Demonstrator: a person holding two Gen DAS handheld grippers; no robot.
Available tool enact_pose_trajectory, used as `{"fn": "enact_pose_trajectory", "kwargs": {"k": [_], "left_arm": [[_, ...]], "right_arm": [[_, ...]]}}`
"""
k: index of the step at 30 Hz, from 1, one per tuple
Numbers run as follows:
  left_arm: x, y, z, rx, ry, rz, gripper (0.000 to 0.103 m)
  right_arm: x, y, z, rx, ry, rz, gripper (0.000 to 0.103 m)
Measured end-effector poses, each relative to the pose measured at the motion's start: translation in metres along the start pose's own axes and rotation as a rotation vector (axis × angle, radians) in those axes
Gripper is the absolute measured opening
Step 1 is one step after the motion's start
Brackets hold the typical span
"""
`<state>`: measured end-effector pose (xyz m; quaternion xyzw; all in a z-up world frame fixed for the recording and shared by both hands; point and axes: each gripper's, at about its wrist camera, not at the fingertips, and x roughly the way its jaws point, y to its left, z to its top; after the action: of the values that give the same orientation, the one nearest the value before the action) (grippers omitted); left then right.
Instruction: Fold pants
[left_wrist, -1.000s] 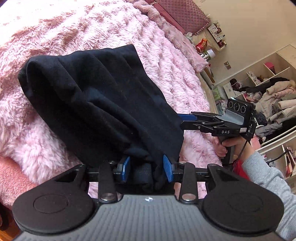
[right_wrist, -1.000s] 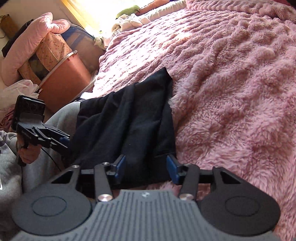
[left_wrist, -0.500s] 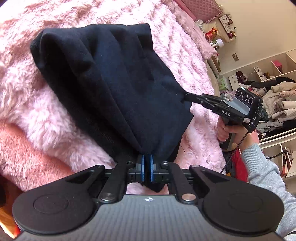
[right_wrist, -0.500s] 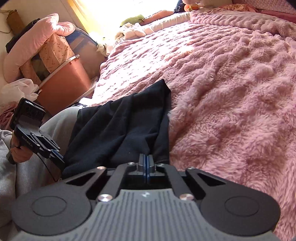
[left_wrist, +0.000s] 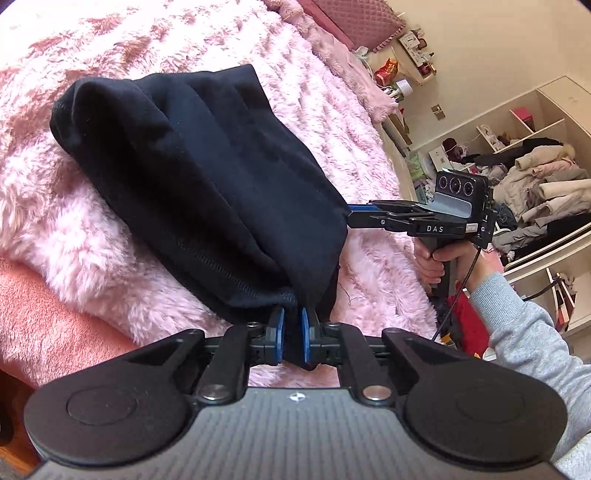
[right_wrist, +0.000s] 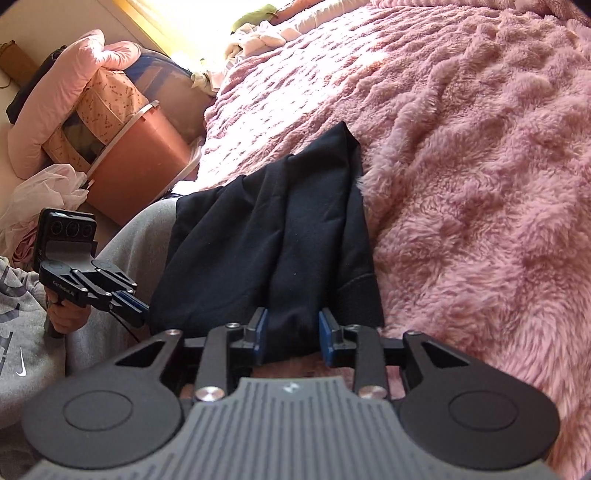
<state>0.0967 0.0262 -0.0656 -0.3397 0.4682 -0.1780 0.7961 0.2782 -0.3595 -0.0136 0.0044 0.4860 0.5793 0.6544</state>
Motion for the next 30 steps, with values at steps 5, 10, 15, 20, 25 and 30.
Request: {"fn": "enact_pose_trajectory", "kwargs": {"k": [5,10,15,20,25,30], "left_arm": [[0.000,-0.001,0.007,0.018,0.022,0.016,0.009],[-0.023,-0.024,0.017,0.146,0.006,0.074,0.018],[-0.008,-0.026,0.022,0.169,0.008,0.126,0.025],[0.011,-0.012,0.023,0.111,0.018,0.090,0.045],[0.034,0.001,0.030,0.018,0.061,0.131,0.015],[0.024,-0.008,0.023,0.019,0.073,0.172,0.011]], "right_arm": [[0.007,0.003,-0.004,0.011,-0.002,0.003,0.027],[0.007,-0.001,-0.008,0.052,-0.018,0.050,0.086],[0.021,0.014,-0.009,-0.006,0.022,-0.029,0.083],[0.010,0.015,-0.011,-0.075,-0.061,-0.084,0.019],[0.009,0.009,-0.014,-0.125,-0.062,-0.093,0.000],[0.002,-0.005,-0.012,-0.162,-0.107,-0.126,0.000]]}}
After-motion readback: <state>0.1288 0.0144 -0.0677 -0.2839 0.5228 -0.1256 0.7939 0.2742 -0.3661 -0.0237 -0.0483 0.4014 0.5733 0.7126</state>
